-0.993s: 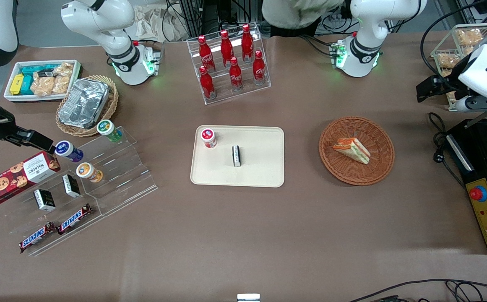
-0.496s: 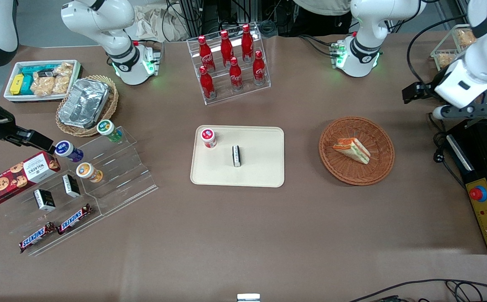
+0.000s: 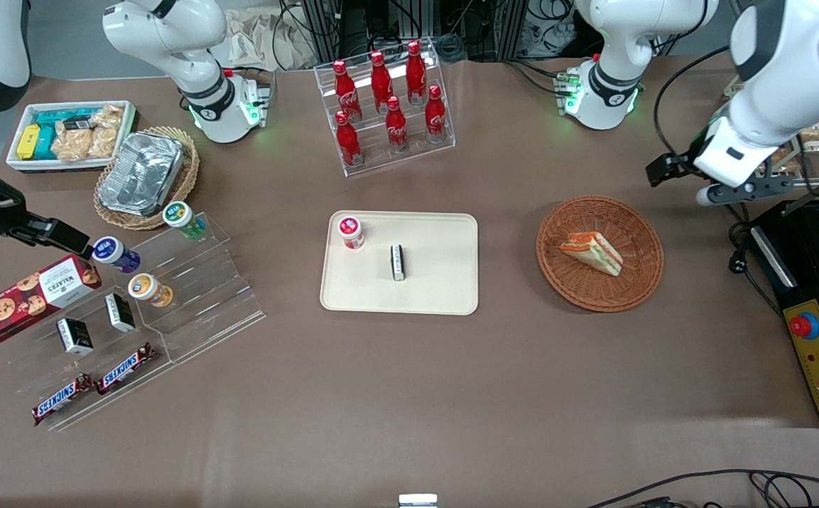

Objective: Place sandwich from basket to tray
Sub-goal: 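Move the left gripper over the sandwich in the wicker basket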

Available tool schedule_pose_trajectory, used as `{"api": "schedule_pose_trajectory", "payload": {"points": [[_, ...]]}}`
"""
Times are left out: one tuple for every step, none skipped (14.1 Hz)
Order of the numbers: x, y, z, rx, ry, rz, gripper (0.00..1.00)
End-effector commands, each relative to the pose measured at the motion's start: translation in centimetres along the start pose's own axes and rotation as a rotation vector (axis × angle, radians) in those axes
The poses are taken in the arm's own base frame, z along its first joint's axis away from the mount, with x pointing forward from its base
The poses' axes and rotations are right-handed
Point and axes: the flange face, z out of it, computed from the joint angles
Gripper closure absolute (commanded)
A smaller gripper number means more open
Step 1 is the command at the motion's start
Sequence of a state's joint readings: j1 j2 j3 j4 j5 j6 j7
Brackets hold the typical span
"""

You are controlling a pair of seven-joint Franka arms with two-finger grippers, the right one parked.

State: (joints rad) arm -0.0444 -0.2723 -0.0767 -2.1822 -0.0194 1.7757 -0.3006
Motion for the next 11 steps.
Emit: {"api": "schedule_pose_trajectory", "payload": {"points": [[-1.1, 1.4, 1.7, 0.004, 0.015, -0.111, 0.0], [-1.4, 1.4, 2.7, 0.009, -0.006, -0.115, 0.0], [-1.5, 1.4, 3.7, 0.016, -0.026, -0.122, 0.0], [-1.4, 1.6, 4.4, 0.019, -0.042, -0.155, 0.0], [-1.1, 1.8, 5.2, 0.013, -0.06, -0.192, 0.0], [-0.7, 1.9, 5.6, 0.005, -0.062, -0.202, 0.0], [-0.4, 2.2, 6.2, -0.007, -0.061, -0.217, 0.0], [0.1, 2.4, 6.9, -0.035, -0.067, -0.29, 0.0], [0.7, 3.0, 7.7, -0.042, -0.059, -0.366, 0.0], [0.9, 4.0, 8.2, -0.042, -0.043, -0.428, 0.0], [1.2, 4.6, 8.7, -0.055, -0.019, -0.495, 0.0]]}}
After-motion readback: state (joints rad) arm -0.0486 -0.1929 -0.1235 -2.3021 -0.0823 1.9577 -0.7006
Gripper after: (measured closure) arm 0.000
